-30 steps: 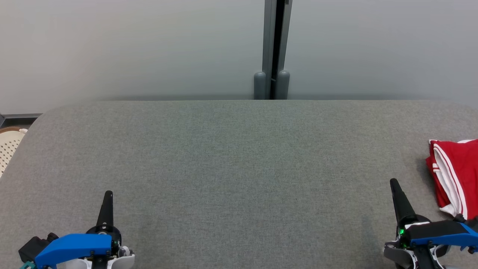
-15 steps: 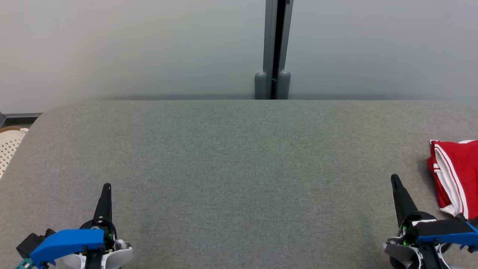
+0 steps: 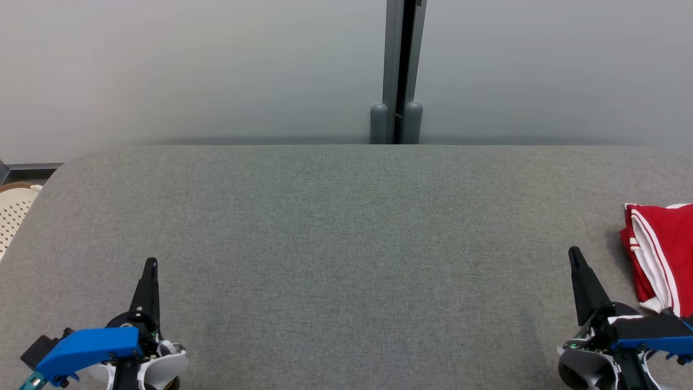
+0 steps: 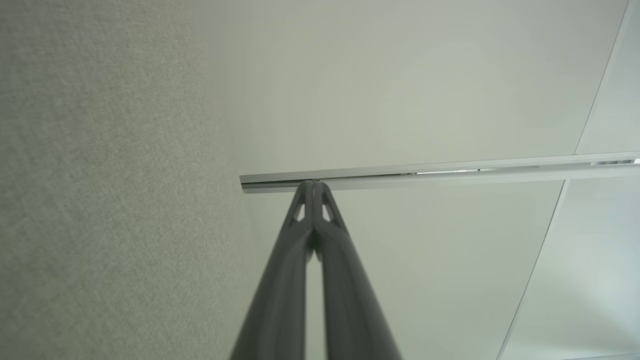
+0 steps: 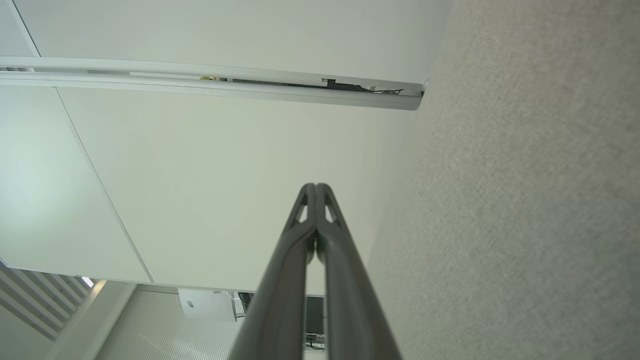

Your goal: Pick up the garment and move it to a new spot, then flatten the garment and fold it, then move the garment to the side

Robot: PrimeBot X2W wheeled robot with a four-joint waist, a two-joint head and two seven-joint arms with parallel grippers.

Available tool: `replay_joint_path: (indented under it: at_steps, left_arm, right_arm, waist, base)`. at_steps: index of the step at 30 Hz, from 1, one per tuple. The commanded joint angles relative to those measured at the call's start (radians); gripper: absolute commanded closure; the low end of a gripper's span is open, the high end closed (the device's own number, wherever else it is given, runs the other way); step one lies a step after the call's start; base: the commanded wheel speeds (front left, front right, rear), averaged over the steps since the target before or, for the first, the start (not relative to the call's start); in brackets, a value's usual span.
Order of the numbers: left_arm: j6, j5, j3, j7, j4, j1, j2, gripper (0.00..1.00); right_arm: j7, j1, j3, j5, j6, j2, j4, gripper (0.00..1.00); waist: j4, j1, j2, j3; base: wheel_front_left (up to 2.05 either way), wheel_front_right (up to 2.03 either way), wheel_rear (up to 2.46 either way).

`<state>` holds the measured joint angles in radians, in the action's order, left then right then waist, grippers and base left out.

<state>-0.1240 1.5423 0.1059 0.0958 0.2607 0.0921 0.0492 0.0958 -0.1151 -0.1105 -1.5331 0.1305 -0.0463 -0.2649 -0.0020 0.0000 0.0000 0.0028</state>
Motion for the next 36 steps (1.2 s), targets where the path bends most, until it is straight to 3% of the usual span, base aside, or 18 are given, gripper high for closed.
replay_joint_path:
  at_steps: [1, 10, 36]
  left_arm:
    - [-0.008, 0.018, 0.004, 0.006, -0.01, 0.019, 0.002, 1.0]
    - [-0.011, 0.073, 0.01, 0.022, -0.02, 0.024, 0.002, 1.0]
    - [-0.009, 0.072, 0.01, 0.022, -0.019, 0.022, 0.002, 1.0]
  right_arm:
    - [0.007, 0.01, -0.003, -0.021, 0.0, -0.007, 0.011, 1.0]
    - [0.021, 0.012, -0.005, -0.083, 0.0, -0.007, 0.024, 1.0]
    - [0.022, 0.012, -0.005, -0.081, 0.0, -0.007, 0.024, 1.0]
  waist:
    - [0.0, 0.0, 0.0, 0.0]
    - [0.002, 0.0, 0.0, 0.0]
    - [0.002, 0.0, 0.0, 0.0]
  base:
    - [0.0, 0.0, 0.0]
    - [0.0, 0.0, 0.0]
    - [0.0, 0.0, 0.0]
